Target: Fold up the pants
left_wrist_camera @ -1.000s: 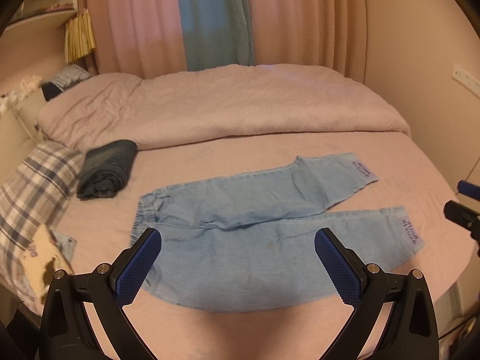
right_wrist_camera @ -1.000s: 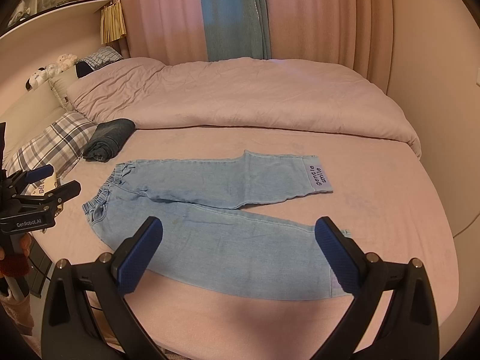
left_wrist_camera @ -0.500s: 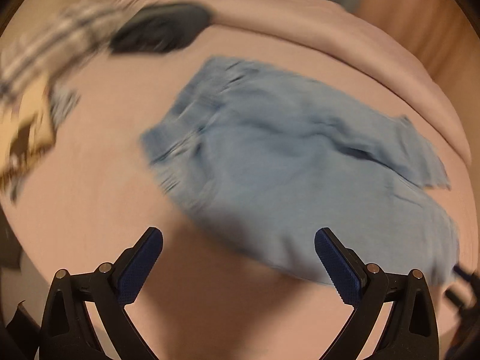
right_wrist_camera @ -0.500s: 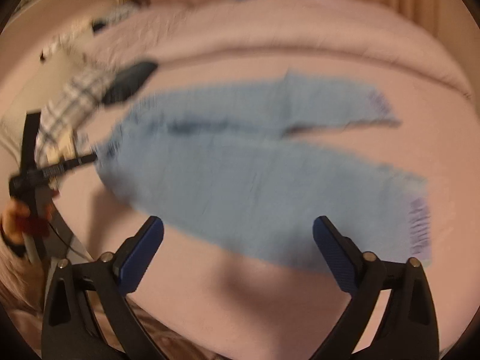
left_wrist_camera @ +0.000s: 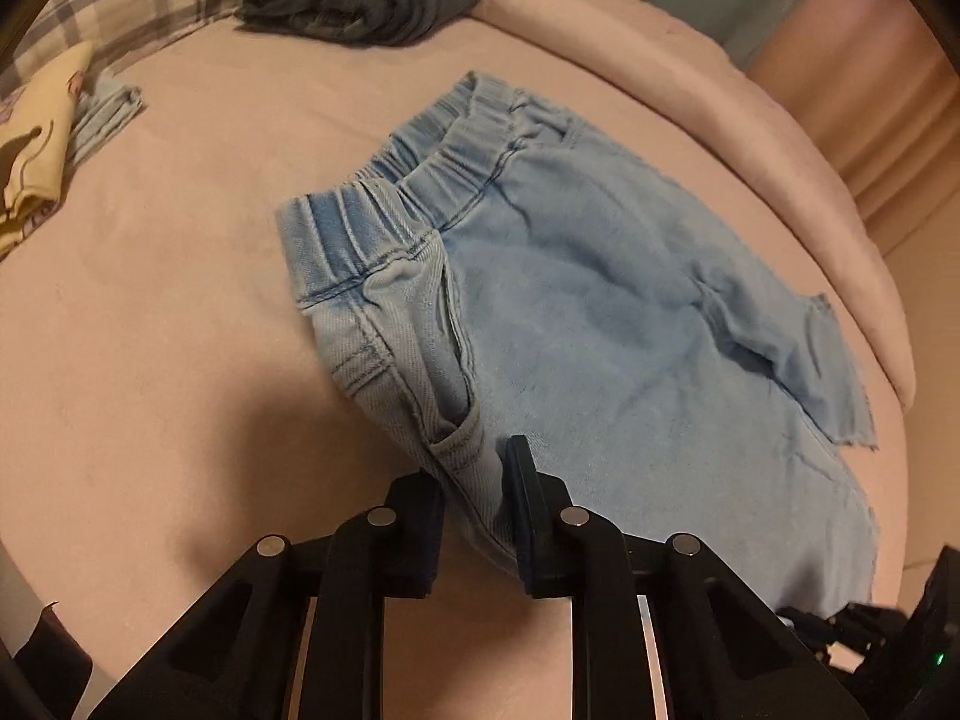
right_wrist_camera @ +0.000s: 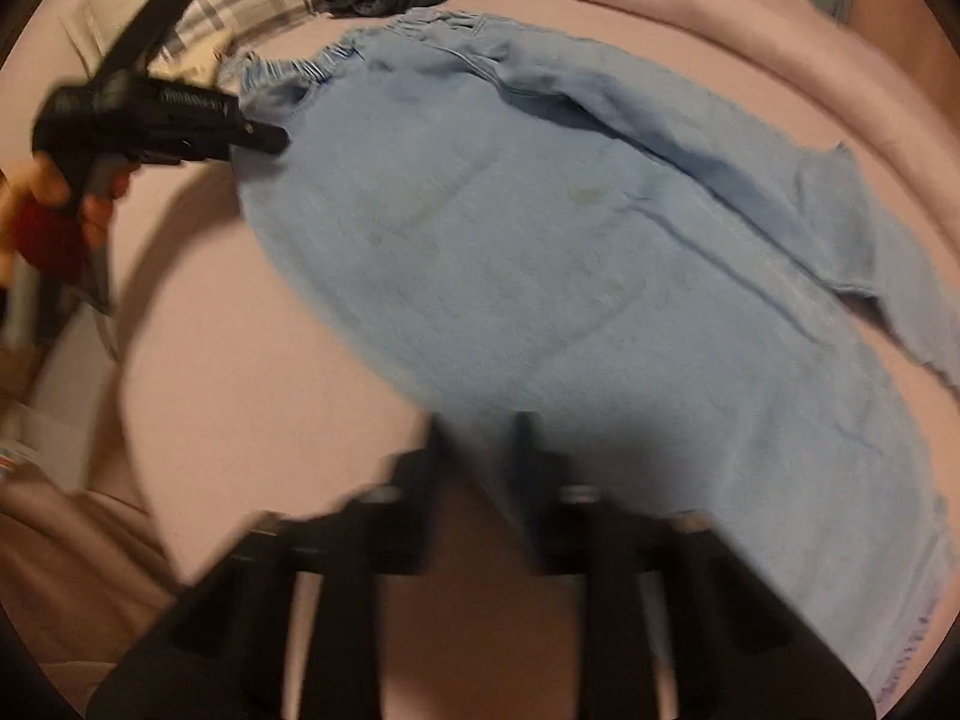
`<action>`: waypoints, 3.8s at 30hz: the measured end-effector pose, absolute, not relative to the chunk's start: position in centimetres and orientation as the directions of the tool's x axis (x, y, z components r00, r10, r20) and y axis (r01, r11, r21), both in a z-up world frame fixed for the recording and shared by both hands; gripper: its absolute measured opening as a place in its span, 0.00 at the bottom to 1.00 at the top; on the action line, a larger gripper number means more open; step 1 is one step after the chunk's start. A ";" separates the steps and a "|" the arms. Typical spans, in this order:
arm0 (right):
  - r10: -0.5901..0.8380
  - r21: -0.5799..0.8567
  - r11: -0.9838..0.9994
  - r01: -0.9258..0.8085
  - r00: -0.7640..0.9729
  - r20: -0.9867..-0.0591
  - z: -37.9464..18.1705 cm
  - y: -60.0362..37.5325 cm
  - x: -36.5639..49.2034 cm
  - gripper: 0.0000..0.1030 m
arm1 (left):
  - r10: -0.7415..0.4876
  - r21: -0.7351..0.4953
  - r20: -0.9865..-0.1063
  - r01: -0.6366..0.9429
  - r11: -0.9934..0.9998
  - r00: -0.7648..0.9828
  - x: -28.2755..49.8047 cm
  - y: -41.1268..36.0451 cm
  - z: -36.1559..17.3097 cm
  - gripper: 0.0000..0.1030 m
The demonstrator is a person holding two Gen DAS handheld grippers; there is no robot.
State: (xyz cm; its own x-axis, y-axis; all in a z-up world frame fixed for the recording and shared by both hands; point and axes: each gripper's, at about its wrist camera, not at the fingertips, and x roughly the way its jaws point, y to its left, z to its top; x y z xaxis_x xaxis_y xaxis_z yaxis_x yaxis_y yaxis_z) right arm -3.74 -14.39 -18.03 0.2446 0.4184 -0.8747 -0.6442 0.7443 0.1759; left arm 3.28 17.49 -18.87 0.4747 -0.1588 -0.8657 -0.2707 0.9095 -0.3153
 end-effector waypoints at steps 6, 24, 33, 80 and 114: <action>0.475 0.260 0.684 -0.682 0.146 -0.868 -17.9 -14.9 -4.2 0.14 | -0.126 -0.231 -0.904 -0.219 0.948 0.409 2.3 17.8 -19.0 0.44; 0.381 0.151 0.872 -0.466 0.452 -0.807 -11.7 -26.6 19.6 0.58 | 0.002 0.131 -0.786 0.164 0.978 0.619 21.5 15.5 -13.5 0.84; 0.313 0.094 0.794 -0.601 0.271 -0.910 -15.3 -22.6 31.0 0.59 | -0.185 -0.081 -0.883 0.249 0.965 0.430 30.3 18.0 -17.3 0.84; -0.140 -0.166 0.602 -0.781 0.102 -0.985 -17.0 -30.9 28.7 0.58 | 0.080 0.165 -0.873 0.136 0.977 0.480 29.2 18.1 -20.7 0.39; -0.010 -0.089 0.527 -0.846 0.098 -0.995 -13.5 -19.2 25.3 0.16 | -0.102 -0.002 -0.883 0.213 0.977 0.458 29.3 19.7 -20.3 0.22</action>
State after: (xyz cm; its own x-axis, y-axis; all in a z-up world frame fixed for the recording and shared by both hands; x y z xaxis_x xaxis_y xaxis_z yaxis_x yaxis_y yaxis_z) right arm 25.35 -19.24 -13.54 0.0982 -0.0098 -0.9951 -0.8455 0.5266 -0.0886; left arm 29.31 19.66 -20.27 0.4584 -0.1016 -0.8829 0.2129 0.9771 -0.0019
